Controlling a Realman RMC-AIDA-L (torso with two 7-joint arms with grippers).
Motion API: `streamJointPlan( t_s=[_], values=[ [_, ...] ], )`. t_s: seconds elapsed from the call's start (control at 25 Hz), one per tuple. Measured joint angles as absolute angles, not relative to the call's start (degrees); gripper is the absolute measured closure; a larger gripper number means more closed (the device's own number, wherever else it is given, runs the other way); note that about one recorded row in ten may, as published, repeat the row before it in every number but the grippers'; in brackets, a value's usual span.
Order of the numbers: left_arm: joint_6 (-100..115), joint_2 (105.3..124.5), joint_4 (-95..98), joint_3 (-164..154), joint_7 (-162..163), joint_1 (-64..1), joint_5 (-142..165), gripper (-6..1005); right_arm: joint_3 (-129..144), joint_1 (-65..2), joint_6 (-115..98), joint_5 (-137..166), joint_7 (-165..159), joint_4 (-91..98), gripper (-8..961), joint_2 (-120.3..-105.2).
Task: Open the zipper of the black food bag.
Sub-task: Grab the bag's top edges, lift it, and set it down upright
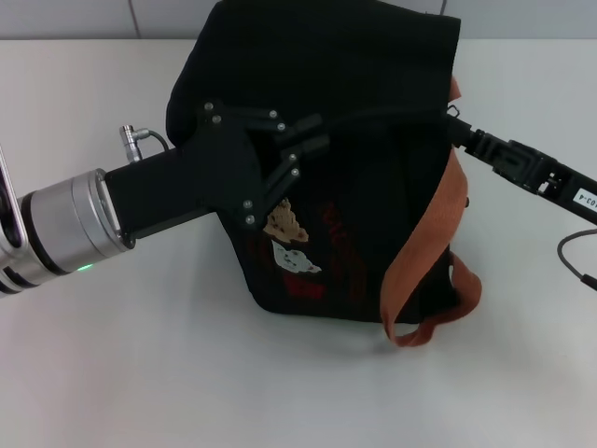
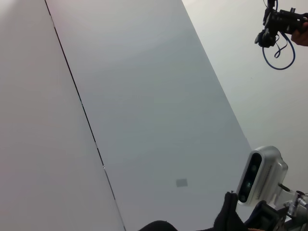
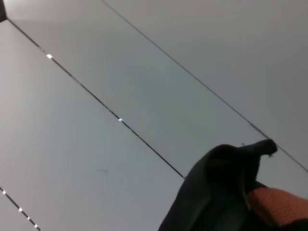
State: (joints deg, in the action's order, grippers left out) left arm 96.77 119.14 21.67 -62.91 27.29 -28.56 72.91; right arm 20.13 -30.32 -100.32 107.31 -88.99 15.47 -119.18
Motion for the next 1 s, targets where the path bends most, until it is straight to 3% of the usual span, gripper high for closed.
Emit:
streamJointPlan(
  t_s=[1.0],
  values=[
    [96.2,118.98,20.1,-62.3,27.3,-28.2,70.6,913,20.2,-30.2,-99.8,107.6,-62.5,13.0,953,-119.18]
  ],
)
